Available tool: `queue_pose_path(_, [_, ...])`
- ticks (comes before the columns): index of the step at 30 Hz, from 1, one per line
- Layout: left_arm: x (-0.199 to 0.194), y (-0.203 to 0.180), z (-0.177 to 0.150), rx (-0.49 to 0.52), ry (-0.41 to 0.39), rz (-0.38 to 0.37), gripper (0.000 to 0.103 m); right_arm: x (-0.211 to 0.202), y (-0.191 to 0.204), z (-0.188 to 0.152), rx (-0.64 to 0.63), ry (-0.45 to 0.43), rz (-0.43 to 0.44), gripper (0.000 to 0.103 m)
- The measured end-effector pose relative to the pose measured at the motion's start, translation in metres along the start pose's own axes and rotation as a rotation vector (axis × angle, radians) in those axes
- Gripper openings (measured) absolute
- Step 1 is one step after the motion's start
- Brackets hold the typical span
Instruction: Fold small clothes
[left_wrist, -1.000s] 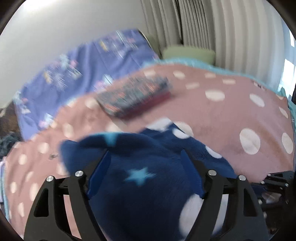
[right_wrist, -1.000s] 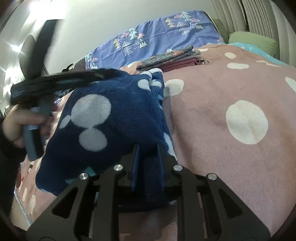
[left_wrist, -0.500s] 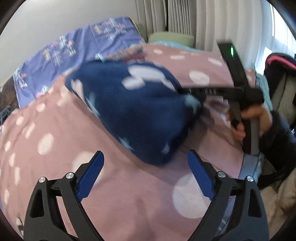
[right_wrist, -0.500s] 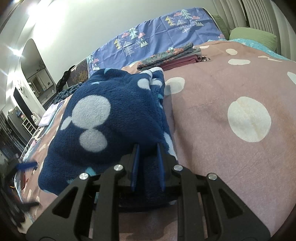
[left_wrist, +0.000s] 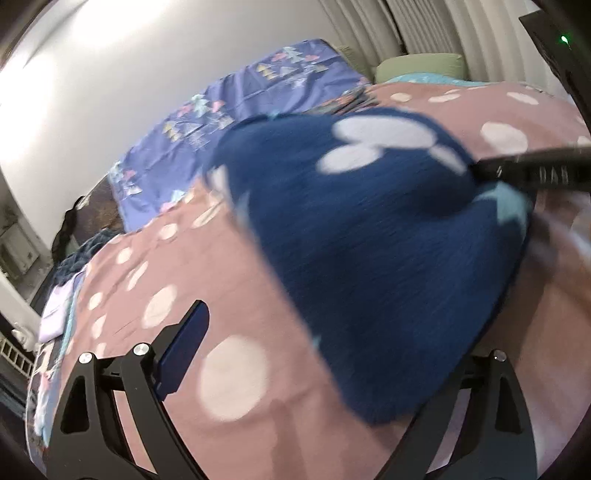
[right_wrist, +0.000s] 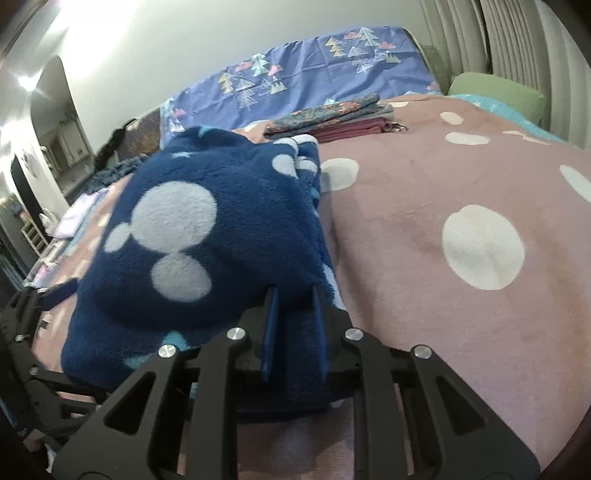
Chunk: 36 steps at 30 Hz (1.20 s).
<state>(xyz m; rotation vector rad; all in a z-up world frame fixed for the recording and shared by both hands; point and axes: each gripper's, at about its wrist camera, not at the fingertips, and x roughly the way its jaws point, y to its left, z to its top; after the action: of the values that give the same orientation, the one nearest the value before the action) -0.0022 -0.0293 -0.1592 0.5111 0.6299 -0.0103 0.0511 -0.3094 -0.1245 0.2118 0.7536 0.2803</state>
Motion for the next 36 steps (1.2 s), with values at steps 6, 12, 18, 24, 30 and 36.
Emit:
queue_pose_path(6, [-0.005,0.008,-0.011,-0.026,0.011,-0.030,0.090,0.003,-0.005,0.001,0.002,0.026,0.033,0.016])
queue_pose_path(12, [-0.033,0.034,-0.005,-0.133,0.070,-0.408,0.057,0.002,-0.004,0.001,-0.010,0.021,0.022,0.016])
queue_pose_path(18, [-0.063,0.065,0.039,-0.115,-0.072,-0.530,0.014,0.001,-0.005,0.001,-0.006,0.018,0.031,0.017])
queue_pose_path(24, [0.014,0.067,0.103,-0.061,-0.117,-0.386,0.016,0.001,-0.004,0.000,-0.007,0.015,0.032,0.017])
queue_pose_path(30, [0.093,0.052,0.106,-0.090,0.018,-0.473,0.020,-0.001,-0.006,0.000,0.011,0.016,0.050,0.017])
queue_pose_path(36, [0.083,0.043,0.102,0.015,0.024,-0.395,0.018,-0.017,-0.011,0.013,0.028,0.014,0.113,0.021])
